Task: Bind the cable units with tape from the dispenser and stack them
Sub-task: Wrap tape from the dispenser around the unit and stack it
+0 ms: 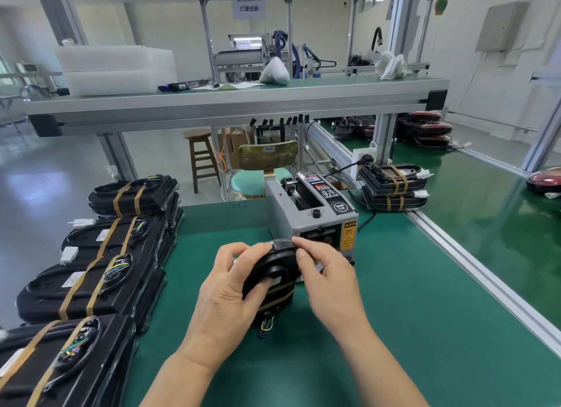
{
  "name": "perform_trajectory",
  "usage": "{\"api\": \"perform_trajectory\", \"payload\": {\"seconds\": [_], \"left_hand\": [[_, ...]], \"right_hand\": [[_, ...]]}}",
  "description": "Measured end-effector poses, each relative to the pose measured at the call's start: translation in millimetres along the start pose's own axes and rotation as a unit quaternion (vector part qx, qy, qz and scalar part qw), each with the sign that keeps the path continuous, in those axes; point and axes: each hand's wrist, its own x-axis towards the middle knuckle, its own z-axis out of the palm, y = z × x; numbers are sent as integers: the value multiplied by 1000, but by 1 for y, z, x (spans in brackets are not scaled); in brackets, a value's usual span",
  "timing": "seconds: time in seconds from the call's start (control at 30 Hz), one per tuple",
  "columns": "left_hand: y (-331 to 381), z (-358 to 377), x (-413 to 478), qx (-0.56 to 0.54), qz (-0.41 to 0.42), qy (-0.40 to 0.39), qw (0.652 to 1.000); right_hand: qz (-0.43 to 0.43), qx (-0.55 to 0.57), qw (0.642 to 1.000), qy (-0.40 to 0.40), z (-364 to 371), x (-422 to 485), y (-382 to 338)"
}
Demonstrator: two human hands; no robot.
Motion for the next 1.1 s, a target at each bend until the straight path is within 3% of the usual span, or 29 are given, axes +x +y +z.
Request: {"api": "perform_trajectory", "payload": {"seconds": [0.2,0.3,0.47,0.57,0.73,1.1], "left_hand": [[4,-8,5,68,-6,-9,998],[8,-11,11,101,8,-51,994],[5,-24,16,42,10,-130,991],[-3,-39,17,15,-3,-145,989],[-10,-51,18,3,-39,-152,988],[12,-49,28,42,-63,-167,983]], "right_hand": [[-6,-29,999,-20,5,-2,-4],[-3,-30,999,-8,8,-5,-9],[5,-7,1000,9,2,-8,-10],[92,102,989,63,-15,10,8],[281,246,922,106,-22,43,41],[349,228,901,122,-7,66,46]]}}
